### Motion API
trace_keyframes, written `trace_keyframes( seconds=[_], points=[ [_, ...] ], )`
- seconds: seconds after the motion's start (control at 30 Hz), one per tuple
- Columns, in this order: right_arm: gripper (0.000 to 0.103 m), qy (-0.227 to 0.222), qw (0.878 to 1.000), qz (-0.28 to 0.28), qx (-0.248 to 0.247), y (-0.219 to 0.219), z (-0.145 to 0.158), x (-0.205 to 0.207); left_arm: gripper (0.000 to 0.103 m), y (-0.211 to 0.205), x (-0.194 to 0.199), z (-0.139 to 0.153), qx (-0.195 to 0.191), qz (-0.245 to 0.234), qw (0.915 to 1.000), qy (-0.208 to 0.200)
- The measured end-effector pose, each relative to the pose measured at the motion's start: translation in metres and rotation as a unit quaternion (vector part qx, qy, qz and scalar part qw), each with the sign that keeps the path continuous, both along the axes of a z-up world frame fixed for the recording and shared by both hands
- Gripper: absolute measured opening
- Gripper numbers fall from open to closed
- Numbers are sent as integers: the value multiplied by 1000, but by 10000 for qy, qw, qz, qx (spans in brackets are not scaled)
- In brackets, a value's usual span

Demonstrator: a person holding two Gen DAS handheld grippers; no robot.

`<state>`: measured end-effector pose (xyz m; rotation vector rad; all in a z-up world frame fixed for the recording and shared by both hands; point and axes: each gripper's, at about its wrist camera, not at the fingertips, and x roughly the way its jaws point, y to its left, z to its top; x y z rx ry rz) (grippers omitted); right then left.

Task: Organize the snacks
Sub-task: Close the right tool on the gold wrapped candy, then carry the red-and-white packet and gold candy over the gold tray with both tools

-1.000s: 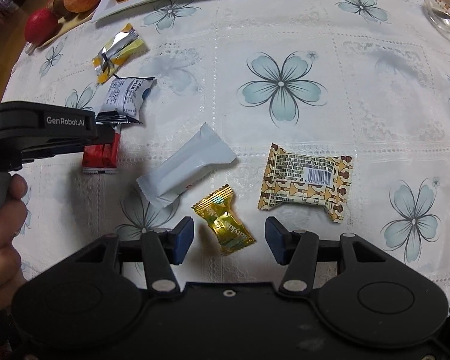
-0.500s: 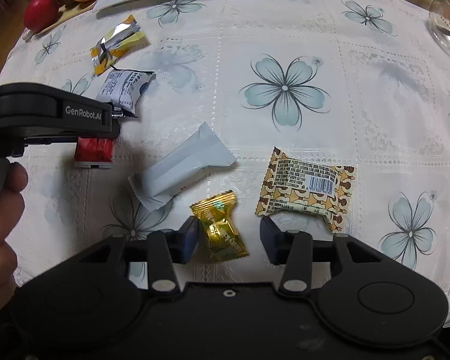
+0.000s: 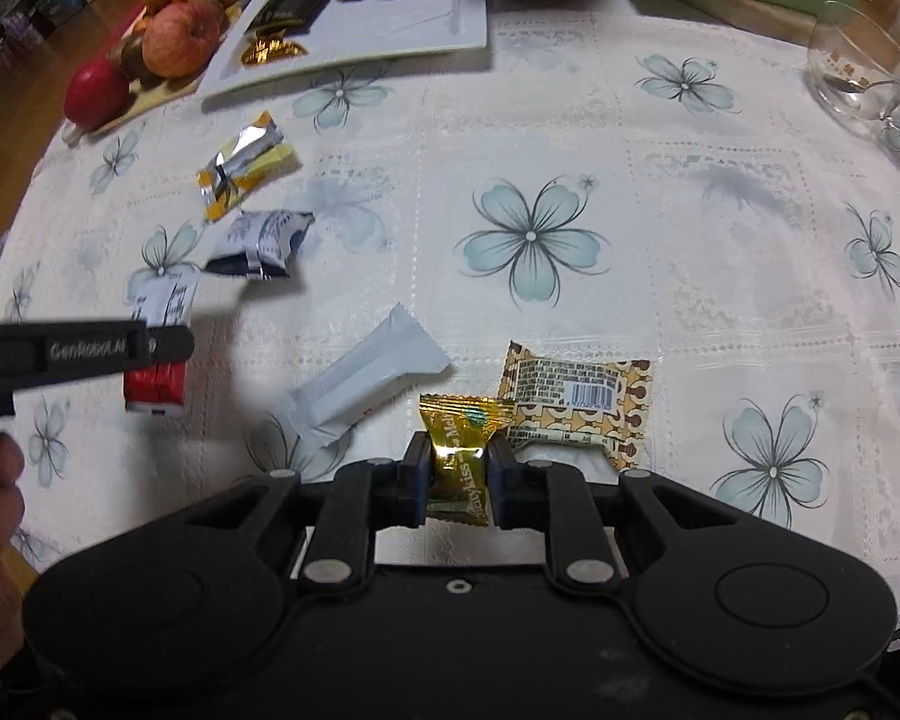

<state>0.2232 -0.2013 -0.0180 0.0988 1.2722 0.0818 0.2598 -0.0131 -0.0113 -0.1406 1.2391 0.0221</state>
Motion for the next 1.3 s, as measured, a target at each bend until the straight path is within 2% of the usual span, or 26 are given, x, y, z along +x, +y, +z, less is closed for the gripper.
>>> trace_keyframes(
  seconds=[0.17, 0.3, 0.47, 0.67, 0.8, 0.97, 1.3],
  points=[
    [20, -305, 9964, -549, 565, -19, 26, -23, 42, 10, -40, 29, -166, -91, 9988, -458],
    [21, -481, 9907, -916, 885, -30, 33, -56, 42, 17, -82, 40, -167, -66, 9967, -795],
    [21, -641, 9887, -1116, 772, -33, 30, -104, 42, 29, -137, 38, -278, -52, 9955, -900],
    [21, -891, 9885, -1069, 591, -27, 28, -164, 42, 37, -187, 29, -367, -13, 9959, -821],
    [21, -1109, 9864, -986, 708, -22, 31, -207, 42, 37, -214, 27, -438, 73, 9954, -844],
    [21, -1146, 9865, -954, 682, -13, 25, -247, 42, 28, -239, 28, -551, 28, 9940, -941],
    [21, -1347, 9857, -736, 701, -1, 23, -307, 42, -13, -285, 30, -340, -759, 9864, -1415]
  ],
)
